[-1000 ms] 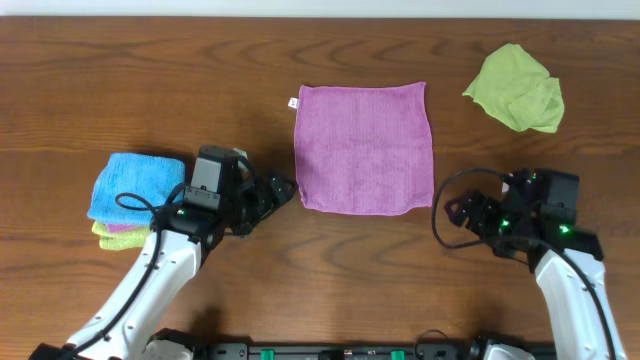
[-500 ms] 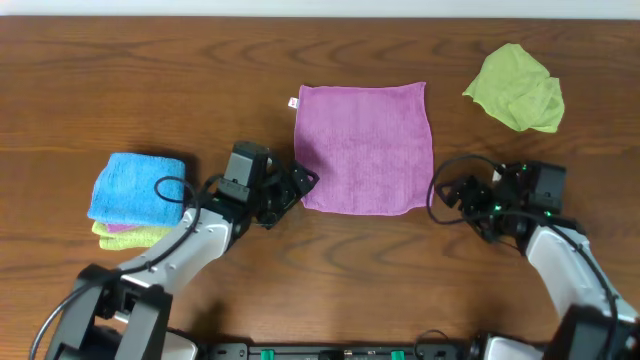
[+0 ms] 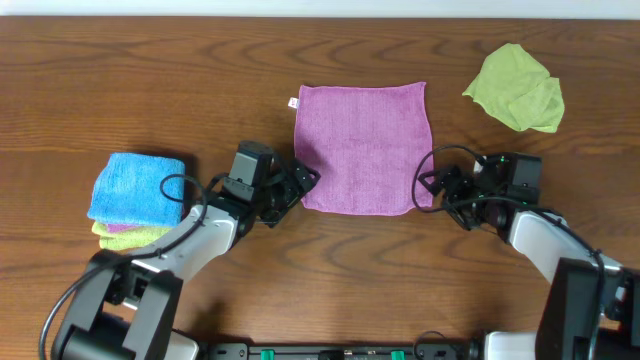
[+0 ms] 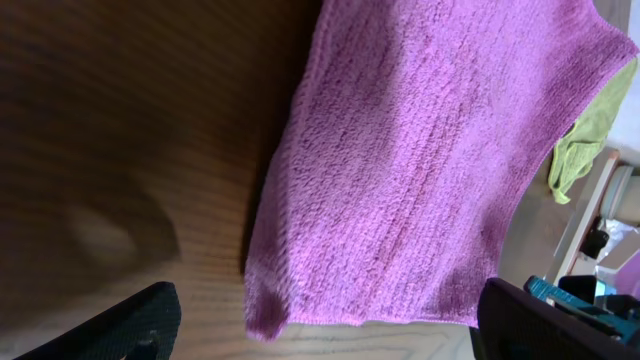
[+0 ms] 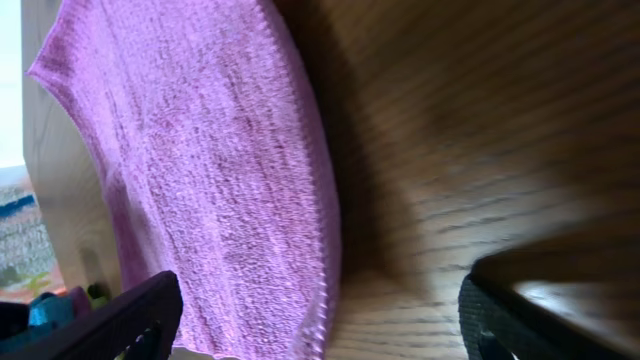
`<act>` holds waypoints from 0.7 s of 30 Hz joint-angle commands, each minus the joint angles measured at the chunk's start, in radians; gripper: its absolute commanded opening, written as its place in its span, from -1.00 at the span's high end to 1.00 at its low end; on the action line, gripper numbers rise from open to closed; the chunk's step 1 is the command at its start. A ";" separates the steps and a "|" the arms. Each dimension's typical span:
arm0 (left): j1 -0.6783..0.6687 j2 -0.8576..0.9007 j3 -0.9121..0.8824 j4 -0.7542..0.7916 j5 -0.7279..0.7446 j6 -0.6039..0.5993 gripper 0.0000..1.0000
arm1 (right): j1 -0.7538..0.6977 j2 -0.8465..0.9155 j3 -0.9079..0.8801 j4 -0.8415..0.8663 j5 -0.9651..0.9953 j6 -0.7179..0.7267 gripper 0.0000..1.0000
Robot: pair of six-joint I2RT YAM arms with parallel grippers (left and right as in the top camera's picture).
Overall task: Fold the cloth
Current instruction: 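Move both grippers to the cloth's near edge and grasp its corners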
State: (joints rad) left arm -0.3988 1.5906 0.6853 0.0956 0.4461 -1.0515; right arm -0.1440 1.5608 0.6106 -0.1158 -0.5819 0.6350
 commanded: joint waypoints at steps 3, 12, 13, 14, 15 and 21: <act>-0.024 0.043 -0.003 0.030 -0.012 -0.027 -0.96 | 0.036 0.017 -0.004 0.001 -0.002 0.044 -0.75; -0.027 0.077 -0.003 0.048 -0.023 -0.031 -0.67 | 0.086 0.017 -0.004 0.001 0.072 0.068 -0.42; -0.027 0.077 -0.003 0.048 -0.029 -0.030 -0.65 | 0.090 0.017 -0.004 0.000 0.078 0.068 -0.40; -0.027 0.077 -0.003 0.049 -0.032 -0.030 -0.63 | 0.093 0.017 -0.004 0.000 0.084 0.068 -0.39; -0.027 0.077 -0.003 0.051 -0.033 -0.030 -0.57 | 0.096 0.018 -0.004 0.000 0.089 0.068 -0.36; -0.050 0.088 -0.003 0.062 -0.058 -0.030 -0.32 | 0.106 0.054 -0.004 0.008 0.111 0.083 -0.27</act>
State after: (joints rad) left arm -0.4335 1.6619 0.6853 0.1474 0.4114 -1.0801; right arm -0.0486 1.5791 0.6121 -0.1047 -0.4984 0.7006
